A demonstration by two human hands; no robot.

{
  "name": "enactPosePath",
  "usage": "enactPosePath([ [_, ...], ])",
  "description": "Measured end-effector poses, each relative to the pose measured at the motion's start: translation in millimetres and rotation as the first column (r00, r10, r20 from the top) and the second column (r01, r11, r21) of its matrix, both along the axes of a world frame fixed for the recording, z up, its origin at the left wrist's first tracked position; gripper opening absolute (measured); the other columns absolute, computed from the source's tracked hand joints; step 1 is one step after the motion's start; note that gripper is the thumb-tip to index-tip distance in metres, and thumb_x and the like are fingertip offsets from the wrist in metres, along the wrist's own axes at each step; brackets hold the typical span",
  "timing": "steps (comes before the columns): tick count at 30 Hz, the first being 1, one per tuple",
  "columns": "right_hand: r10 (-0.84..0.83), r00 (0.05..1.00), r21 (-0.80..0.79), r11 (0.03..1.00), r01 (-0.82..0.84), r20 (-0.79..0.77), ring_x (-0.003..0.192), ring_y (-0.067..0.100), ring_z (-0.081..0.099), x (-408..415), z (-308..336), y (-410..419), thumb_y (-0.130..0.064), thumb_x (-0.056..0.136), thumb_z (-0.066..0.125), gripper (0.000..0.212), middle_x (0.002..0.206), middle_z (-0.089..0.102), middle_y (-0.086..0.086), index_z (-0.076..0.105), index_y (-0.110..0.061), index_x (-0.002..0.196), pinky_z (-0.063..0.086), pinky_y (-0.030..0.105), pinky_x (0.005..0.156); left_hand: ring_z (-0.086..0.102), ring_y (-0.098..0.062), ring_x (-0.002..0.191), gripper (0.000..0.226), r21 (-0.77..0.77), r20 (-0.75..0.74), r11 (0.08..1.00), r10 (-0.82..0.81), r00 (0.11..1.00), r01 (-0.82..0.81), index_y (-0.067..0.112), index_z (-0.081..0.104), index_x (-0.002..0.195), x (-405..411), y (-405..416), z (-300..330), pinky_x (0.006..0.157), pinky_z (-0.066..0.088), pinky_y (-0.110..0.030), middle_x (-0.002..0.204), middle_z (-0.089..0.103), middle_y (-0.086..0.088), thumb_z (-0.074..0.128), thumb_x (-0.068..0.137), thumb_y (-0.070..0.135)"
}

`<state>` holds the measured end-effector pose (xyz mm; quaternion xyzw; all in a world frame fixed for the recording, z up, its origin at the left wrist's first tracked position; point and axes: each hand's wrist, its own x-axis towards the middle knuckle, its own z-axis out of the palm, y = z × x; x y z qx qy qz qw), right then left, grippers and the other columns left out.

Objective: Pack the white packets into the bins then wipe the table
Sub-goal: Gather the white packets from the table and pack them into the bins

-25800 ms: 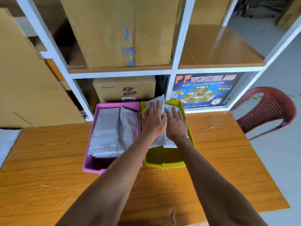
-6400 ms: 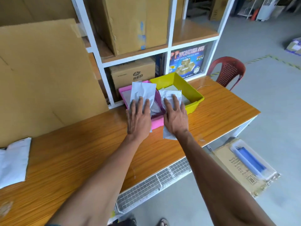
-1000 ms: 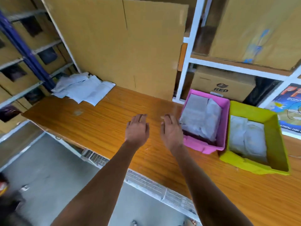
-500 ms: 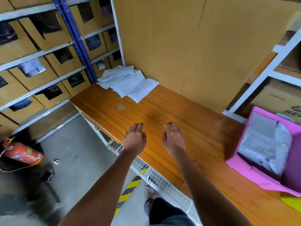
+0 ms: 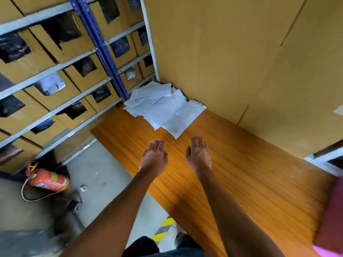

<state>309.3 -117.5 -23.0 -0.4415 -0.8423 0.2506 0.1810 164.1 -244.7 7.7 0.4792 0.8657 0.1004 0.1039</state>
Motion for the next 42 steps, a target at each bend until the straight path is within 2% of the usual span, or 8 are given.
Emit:
enactPosePath([
  [8, 0.013, 1.0, 0.014, 1.0, -0.013, 0.018, 0.133, 0.034, 0.05, -58.3, 14.1, 49.4, -0.022, 0.103, 0.056, 0.041, 0.149, 0.047, 0.01, 0.055, -0.014, 0.143, 0.055, 0.054, 0.097, 0.044, -0.026, 0.139, 0.052, 0.015, 0.042, 1.0, -0.01, 0.999, 0.009, 0.019, 0.038, 0.157, -54.8, 56.6, 3.9, 0.106, 0.048, -0.048, 0.153, 0.047, -0.005, 0.048, 0.107, 0.029],
  [17, -0.025, 0.979, 0.01, 1.0, 0.024, 0.201, 0.146, 0.036, 0.036, -129.9, 15.5, 74.0, -0.039, 0.105, 0.05, 0.059, 0.165, 0.031, 0.011, 0.036, -0.019, 0.159, 0.043, 0.055, 0.112, 0.058, -0.029, 0.123, 0.042, 0.099, -0.062, 0.985, -0.137, 0.989, 0.143, 0.017, 0.056, 0.142, -110.7, 97.0, -3.3, 0.092, 0.054, -0.046, 0.137, 0.061, -0.006, 0.06, 0.1, 0.02],
  [20, -0.07, 0.961, -0.036, 0.996, 0.083, 0.267, 0.158, 0.037, 0.015, -158.6, 9.5, 83.3, -0.048, 0.107, 0.043, 0.064, 0.172, 0.015, 0.01, 0.024, -0.026, 0.164, 0.023, 0.063, 0.125, 0.062, -0.03, 0.116, 0.041, 0.106, -0.094, 0.969, -0.214, 0.972, 0.223, 0.016, 0.061, 0.137, -136.7, 109.7, -7.8, 0.085, 0.057, -0.046, 0.134, 0.064, -0.007, 0.066, 0.096, 0.017],
  [23, -0.125, 0.941, -0.074, 0.985, 0.156, 0.313, 0.161, 0.037, -0.01, -183.9, 0.4, 96.7, -0.055, 0.108, 0.035, 0.068, 0.176, -0.004, 0.004, 0.011, -0.033, 0.167, 0.002, 0.07, 0.124, 0.06, -0.029, 0.118, 0.04, 0.127, -0.106, 0.953, -0.262, 0.959, 0.275, 0.017, 0.063, 0.134, -160.2, 125.1, -8.7, 0.086, 0.055, -0.046, 0.134, 0.063, -0.006, 0.067, 0.094, 0.016],
  [27, -0.19, 0.908, -0.077, 0.969, 0.234, 0.373, 0.16, 0.034, -0.016, -197.7, -14.9, 106.1, -0.049, 0.108, 0.037, 0.069, 0.176, -0.012, -0.001, 0.011, -0.027, 0.168, 0.006, 0.075, 0.122, 0.055, -0.029, 0.123, 0.039, 0.161, -0.198, 0.907, -0.356, 0.913, 0.388, 0.019, 0.064, 0.128, -185.7, 148.1, -9.8, 0.096, 0.047, -0.047, 0.131, 0.062, -0.003, 0.063, 0.089, 0.016],
  [31, -0.26, 0.876, -0.01, 0.957, 0.288, 0.407, 0.162, 0.032, -0.01, -189.4, -26.6, 100.0, -0.045, 0.108, 0.037, 0.063, 0.176, -0.008, -0.002, 0.021, -0.025, 0.166, 0.017, 0.072, 0.119, 0.047, -0.036, 0.137, 0.046, 0.172, -0.24, 0.863, -0.431, 0.87, 0.475, 0.019, 0.063, 0.131, -201.1, 175.3, -12.5, 0.105, 0.039, -0.052, 0.151, 0.052, -0.007, 0.063, 0.085, 0.024],
  [35, -0.36, 0.841, 0.016, 0.922, 0.387, 0.405, 0.162, 0.035, -0.002, -171.1, -28.1, 85.8, -0.039, 0.102, 0.051, 0.066, 0.177, 0.006, 0.004, 0.032, -0.024, 0.163, 0.025, 0.07, 0.118, 0.041, -0.04, 0.142, 0.065, 0.022, -0.195, 0.833, -0.538, 0.82, 0.552, 0.019, 0.058, 0.14, -203.4, 193.5, -19.9, 0.107, 0.036, -0.054, 0.161, 0.04, -0.013, 0.068, 0.08, 0.043],
  [42, -0.468, 0.753, 0.03, 0.857, 0.514, 0.463, 0.158, 0.034, 0.012, -143.4, -11.9, 68.6, -0.02, 0.092, 0.054, 0.064, 0.166, 0.024, 0.004, 0.037, -0.019, 0.153, 0.031, 0.068, 0.115, 0.029, -0.028, 0.15, 0.056, -0.048, -0.034, 0.688, -0.726, 0.687, 0.725, 0.024, 0.048, 0.145, -164.6, 183.8, -33.1, 0.115, 0.037, -0.05, 0.167, 0.03, -0.007, 0.06, 0.095, 0.046],
])
